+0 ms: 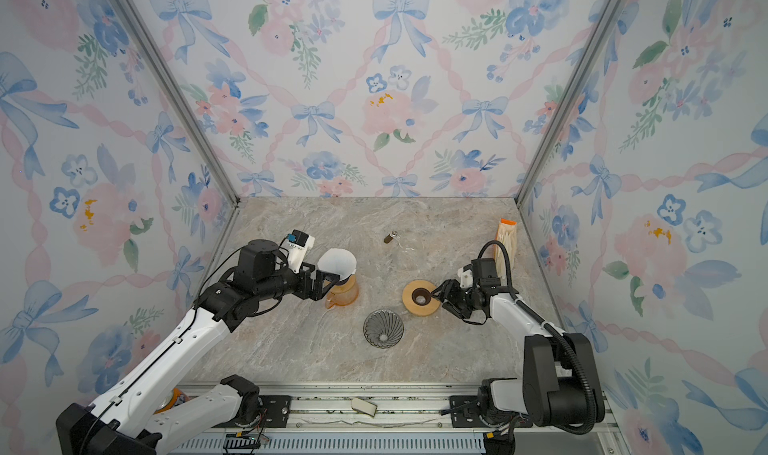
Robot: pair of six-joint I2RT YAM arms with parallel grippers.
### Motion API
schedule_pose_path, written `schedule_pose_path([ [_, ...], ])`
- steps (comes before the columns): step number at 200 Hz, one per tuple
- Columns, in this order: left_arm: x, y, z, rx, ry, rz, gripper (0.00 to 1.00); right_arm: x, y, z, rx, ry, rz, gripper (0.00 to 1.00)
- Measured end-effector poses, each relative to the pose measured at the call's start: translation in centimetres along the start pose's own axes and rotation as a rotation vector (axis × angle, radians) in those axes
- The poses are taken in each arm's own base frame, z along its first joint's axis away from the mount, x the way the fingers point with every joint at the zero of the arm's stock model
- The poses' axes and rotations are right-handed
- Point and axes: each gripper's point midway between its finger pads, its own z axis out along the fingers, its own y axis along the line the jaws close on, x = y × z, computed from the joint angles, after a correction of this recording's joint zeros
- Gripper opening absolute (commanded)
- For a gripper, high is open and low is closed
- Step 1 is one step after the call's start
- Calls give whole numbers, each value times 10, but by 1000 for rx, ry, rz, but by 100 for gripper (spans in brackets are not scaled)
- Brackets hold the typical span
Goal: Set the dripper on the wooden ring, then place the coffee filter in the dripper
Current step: 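Grasp the edge of the wooden ring lid with the right gripper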
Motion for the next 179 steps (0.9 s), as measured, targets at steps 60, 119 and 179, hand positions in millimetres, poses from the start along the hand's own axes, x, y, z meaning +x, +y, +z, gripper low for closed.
schedule_pose_path([
  [60, -12, -1, -1, -11, -20, 9, 98, 7, -13, 19, -41, 15, 49, 52],
  [119, -8, 3, 7, -23, 7, 0, 98, -3, -5, 33, -131, 6, 59, 42],
  [179, -9, 0, 12, -19, 16, 6, 98, -8, -4, 35, -150, -16, 72, 35],
])
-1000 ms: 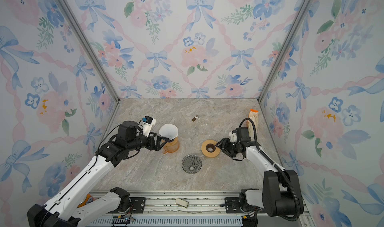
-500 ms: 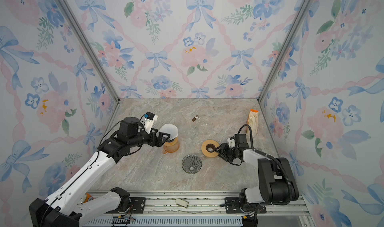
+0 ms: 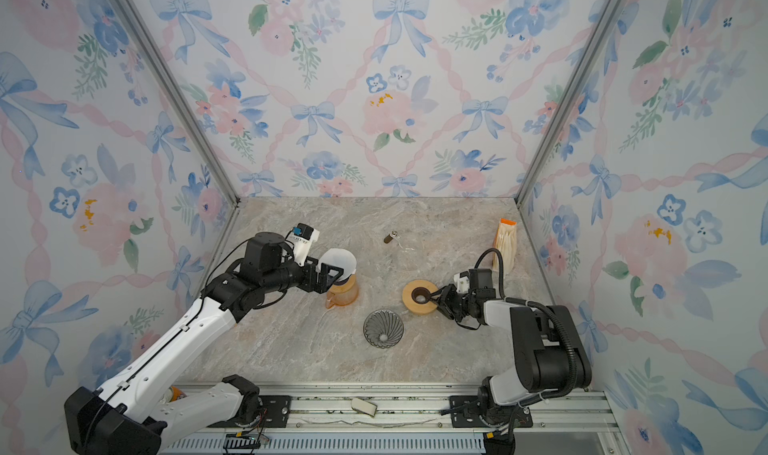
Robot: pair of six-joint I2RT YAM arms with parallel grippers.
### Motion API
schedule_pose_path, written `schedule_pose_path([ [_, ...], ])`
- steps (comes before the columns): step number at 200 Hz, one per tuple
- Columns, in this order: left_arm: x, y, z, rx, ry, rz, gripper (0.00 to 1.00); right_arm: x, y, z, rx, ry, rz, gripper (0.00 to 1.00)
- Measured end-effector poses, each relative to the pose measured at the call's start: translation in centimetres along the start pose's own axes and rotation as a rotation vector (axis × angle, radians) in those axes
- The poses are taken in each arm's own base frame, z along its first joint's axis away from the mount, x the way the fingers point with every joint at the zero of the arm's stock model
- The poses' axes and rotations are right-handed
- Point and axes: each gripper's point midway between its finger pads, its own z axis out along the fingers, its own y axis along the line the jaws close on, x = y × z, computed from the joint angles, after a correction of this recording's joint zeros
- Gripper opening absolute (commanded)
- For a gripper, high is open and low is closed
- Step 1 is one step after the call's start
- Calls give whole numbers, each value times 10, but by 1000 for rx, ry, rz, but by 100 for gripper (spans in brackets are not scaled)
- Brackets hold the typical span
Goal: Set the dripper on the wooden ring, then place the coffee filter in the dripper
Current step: 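Grasp the edge of the wooden ring lid with the right gripper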
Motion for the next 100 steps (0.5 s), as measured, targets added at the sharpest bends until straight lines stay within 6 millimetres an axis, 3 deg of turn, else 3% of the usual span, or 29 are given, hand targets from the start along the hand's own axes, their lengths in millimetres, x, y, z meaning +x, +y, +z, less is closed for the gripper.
schedule_pose_path([
  [100, -9, -13, 7, 26, 8, 23, 98, -7, 16, -7, -36, -35, -29, 27],
])
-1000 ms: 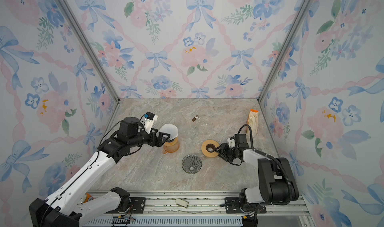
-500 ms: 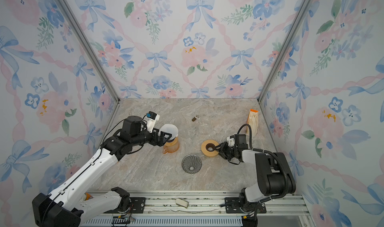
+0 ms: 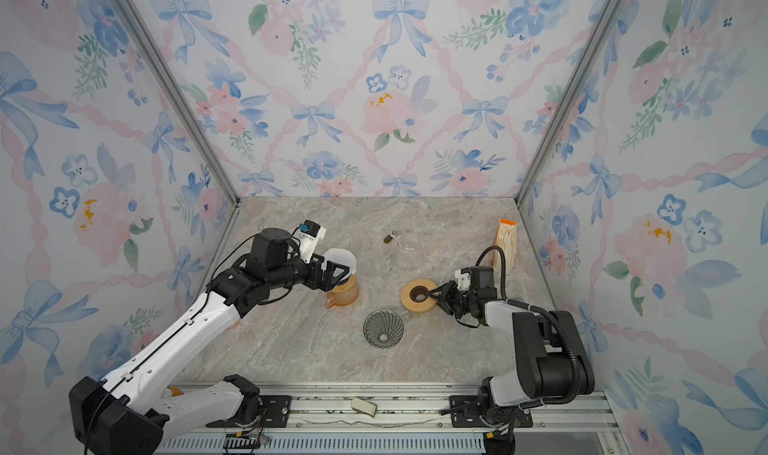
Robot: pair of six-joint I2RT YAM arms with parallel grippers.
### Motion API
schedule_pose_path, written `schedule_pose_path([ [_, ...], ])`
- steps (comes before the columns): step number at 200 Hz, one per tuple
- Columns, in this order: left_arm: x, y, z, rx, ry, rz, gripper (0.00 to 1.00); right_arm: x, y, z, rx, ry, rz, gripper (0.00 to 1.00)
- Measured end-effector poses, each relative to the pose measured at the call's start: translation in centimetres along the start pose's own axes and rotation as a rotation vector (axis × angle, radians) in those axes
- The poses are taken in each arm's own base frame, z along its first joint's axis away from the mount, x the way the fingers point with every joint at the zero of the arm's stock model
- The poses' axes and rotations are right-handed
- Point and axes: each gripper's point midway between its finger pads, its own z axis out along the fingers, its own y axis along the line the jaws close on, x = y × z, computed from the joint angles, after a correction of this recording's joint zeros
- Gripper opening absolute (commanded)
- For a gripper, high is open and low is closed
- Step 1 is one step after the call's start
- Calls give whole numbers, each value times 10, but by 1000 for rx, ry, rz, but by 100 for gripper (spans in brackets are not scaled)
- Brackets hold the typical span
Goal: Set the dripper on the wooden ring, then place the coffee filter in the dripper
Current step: 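Grasp the edge of the wooden ring lid with the right gripper, then lift the wooden ring lid and carry it toward the left gripper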
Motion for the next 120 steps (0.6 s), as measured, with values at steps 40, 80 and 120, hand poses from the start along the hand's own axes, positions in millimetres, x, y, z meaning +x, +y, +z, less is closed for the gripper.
schedule_pose_path([
  [40, -5, -7, 2, 9, -3, 13, 98, -6, 9, -2, -2, -1, -25, 21],
  [80, -8, -7, 1, 2, -11, 19, 98, -11, 28, -6, -37, -8, -77, 16],
  [120, -12, -15, 3, 17, -10, 30, 98, -5, 34, -11, -23, -3, -118, 9],
])
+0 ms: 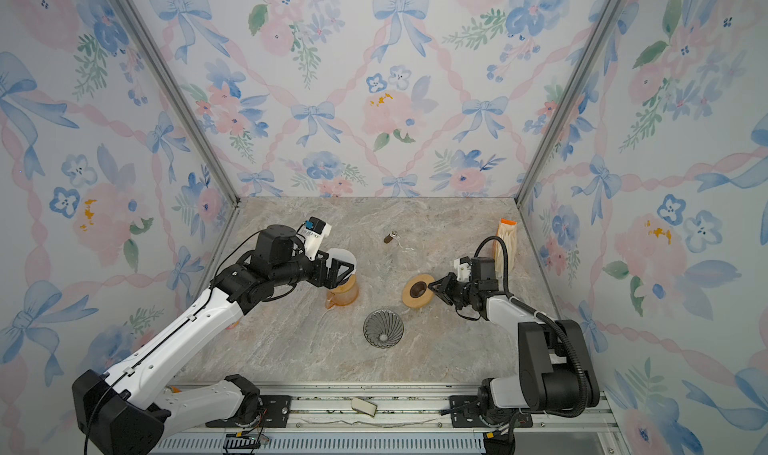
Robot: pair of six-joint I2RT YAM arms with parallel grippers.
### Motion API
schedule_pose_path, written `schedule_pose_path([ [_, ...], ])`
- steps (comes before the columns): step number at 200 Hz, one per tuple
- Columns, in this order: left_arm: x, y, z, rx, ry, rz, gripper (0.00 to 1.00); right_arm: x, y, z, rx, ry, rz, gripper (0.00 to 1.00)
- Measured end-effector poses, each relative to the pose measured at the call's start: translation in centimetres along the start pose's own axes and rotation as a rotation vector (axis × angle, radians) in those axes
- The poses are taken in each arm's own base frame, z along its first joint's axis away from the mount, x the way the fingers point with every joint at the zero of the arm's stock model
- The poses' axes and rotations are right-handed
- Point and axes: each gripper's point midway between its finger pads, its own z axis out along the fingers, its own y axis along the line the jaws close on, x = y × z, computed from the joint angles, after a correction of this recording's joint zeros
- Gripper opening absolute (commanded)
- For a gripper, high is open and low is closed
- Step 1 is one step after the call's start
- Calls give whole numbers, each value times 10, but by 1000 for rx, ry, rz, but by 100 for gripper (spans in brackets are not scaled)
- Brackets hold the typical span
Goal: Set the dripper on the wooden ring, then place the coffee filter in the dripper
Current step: 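Lift the wooden ring lid and carry it toward the left gripper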
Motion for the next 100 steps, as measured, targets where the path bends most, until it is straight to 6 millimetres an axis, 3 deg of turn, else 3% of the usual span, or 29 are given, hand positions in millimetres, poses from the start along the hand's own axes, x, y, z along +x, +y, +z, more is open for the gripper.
schedule_pose_path([
  [48, -9, -8, 1, 17, -11, 14, 98, -12, 39, -14, -48, -14, -102, 0],
  [100, -25, -12, -2, 17, -39, 29, 98, -35, 97, -44, -139, -94, -235, 0],
])
